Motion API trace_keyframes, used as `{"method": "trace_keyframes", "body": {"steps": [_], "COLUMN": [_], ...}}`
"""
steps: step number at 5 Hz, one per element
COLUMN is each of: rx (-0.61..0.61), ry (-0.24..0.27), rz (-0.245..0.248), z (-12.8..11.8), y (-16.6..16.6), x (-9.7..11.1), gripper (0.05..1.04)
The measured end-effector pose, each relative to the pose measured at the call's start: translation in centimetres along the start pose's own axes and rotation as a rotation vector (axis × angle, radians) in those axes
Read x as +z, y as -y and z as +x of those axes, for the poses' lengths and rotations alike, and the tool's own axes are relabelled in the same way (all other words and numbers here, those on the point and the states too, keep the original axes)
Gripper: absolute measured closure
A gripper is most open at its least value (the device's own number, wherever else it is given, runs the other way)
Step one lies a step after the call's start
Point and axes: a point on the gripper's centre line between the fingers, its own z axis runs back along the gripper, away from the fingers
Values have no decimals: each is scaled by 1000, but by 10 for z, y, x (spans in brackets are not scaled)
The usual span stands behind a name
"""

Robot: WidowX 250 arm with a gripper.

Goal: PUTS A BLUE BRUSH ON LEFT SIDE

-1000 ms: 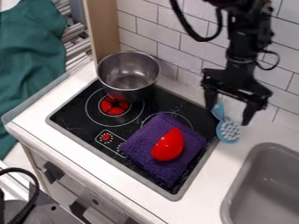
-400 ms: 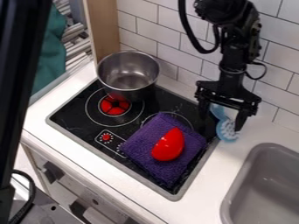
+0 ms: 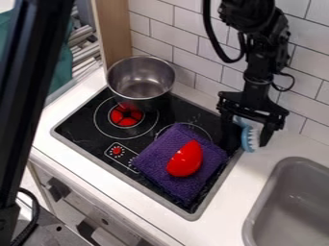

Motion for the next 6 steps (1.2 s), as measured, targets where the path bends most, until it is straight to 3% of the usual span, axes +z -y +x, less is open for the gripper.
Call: {"method": "trace_keyframes", "body": {"steps": [1,2,3,4,5,6], "rx": [-1,-5,-12,-41,-57,-31], "ry": [-4,3,6,0,20,120], "rz": [14,30,24,11,17,37], "z": [-1,0,0,-2,-5,-7], "y": [1,0,0,1,-10,-35], "x": [-4,-3,-4,-4,11,65], "gripper": [133,402,594,594,595,595]}}
